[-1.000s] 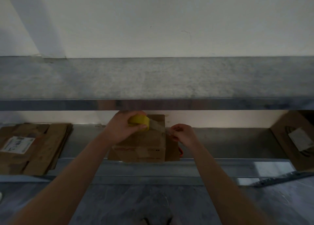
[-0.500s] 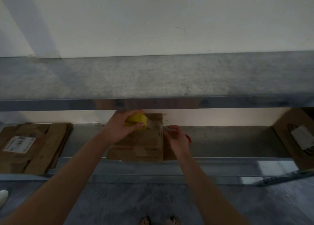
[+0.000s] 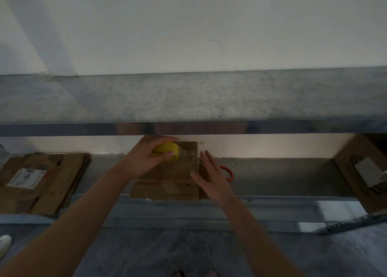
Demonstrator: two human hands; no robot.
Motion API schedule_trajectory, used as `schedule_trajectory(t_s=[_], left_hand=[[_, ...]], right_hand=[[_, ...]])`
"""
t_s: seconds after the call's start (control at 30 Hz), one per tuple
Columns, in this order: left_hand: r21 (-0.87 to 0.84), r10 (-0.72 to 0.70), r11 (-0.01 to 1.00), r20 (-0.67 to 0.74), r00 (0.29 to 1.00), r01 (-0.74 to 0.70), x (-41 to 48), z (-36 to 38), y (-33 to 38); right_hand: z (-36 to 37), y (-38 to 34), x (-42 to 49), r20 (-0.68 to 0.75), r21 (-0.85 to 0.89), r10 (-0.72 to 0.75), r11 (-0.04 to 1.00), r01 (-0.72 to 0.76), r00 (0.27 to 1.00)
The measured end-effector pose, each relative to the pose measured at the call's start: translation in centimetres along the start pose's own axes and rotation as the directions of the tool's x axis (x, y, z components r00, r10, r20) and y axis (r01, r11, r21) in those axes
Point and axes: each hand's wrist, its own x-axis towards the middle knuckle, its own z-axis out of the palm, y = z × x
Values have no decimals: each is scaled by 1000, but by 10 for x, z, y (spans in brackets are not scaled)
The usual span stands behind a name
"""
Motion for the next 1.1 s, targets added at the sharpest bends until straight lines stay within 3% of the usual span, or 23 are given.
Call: schedule_trajectory(t_s=[0.07,0.13,0.27,0.37,0.43,0.57,0.67,0.87,1.0,1.1], left_hand=[[28,-7,1000,-10,1000,8,0,2,4],[44,-7,999,-16,1000,7,-2,4,6],[-32,-15,999,-48,999,14,-9,1,7],[-159,-142,980,-105,984,124,-16,-2,0],[-259,-209,950,-115,971,173,-22,-4,-6],[-272,-187,951,-133,973,146,-23,-5,-3],[-214,-163,969,-166,973,126,-18,-5,3],[-19,-105,994,-167,980,103,-18,-20,3],[103,-100,988,-138,985,115,-13,-27,3],[288,-122,944,-138,983,158,-14,-39,-4]], right_hand=[[-5,-6,4,90,-153,-13,988,26,996],[-3,-9,8,131,-198,10,980,16,991],[4,-8,10,191,41,43,998,-52,981],[8,-5,8,222,109,31,992,-56,974],[11,-8,8,206,157,24,986,-57,978],[10,-17,17,58,104,-81,992,75,995],[5,-20,26,112,-50,-79,995,85,991],[0,-21,29,157,-168,-61,982,87,986],[-1,-23,30,165,-187,-46,979,77,985],[-2,-23,31,174,-176,-37,982,68,984]])
